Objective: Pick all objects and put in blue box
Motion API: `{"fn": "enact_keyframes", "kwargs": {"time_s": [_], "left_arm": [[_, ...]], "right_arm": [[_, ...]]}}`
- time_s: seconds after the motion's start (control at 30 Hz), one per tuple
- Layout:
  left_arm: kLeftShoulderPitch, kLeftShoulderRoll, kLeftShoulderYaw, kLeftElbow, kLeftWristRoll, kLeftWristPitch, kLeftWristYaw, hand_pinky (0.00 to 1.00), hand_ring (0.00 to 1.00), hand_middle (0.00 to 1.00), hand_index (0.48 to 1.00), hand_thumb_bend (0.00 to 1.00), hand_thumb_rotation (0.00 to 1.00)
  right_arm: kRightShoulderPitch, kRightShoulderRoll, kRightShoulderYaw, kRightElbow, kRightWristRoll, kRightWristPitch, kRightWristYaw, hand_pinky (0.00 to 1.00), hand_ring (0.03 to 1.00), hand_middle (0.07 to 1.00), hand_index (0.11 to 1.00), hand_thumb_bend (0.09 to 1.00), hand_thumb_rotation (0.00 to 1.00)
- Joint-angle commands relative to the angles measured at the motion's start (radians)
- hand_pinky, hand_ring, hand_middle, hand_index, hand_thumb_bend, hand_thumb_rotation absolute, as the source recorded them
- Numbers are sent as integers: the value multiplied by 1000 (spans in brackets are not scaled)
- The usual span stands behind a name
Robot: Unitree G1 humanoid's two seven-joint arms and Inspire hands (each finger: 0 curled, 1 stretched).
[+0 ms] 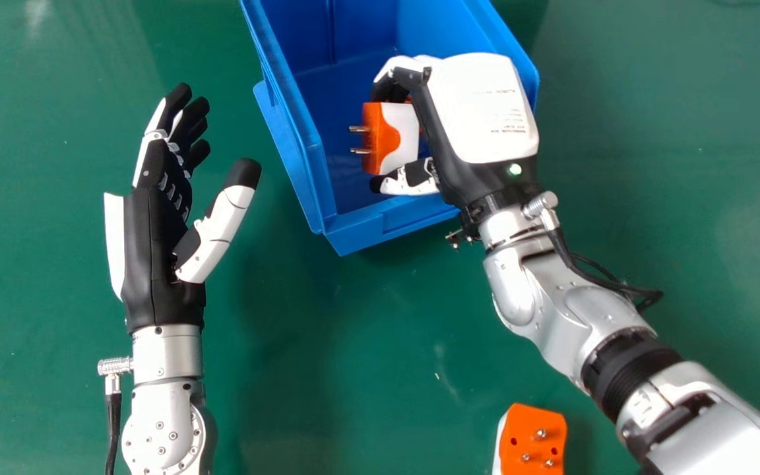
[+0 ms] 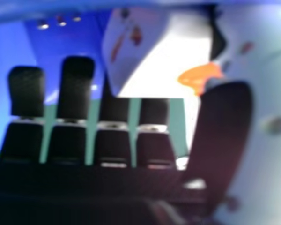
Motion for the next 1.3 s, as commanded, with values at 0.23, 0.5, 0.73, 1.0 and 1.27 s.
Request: {"fn": "enact_keyframes", "kwargs": {"time_s": [0.23,0.5,0.73,1.0,1.27], "left_arm": [[-14,3,-5,6,2,-18,-3,875,884,873,873,805,542],[-13,0,-2,10,-4,-22,-3,874,883,871,872,803,538],[-9,6,-5,14,7,-21,3,874,883,871,871,804,537],[-8,5,-3,15,3,-24,-2,872,881,869,870,816,538],[-6,1,-2,13,-11,-25,-17,879,884,872,874,809,537]], "right_arm": [[-69,9,56,29,-2,-1,-3,336,453,498,527,495,0],[-73,18,87,40,-5,11,-11,318,445,502,533,494,0],[-71,9,115,27,-24,34,-36,314,443,504,533,494,0],[-53,5,127,-9,-32,83,-62,502,615,669,624,594,50],[-41,19,128,-41,-30,154,-38,802,880,905,834,802,141]]}}
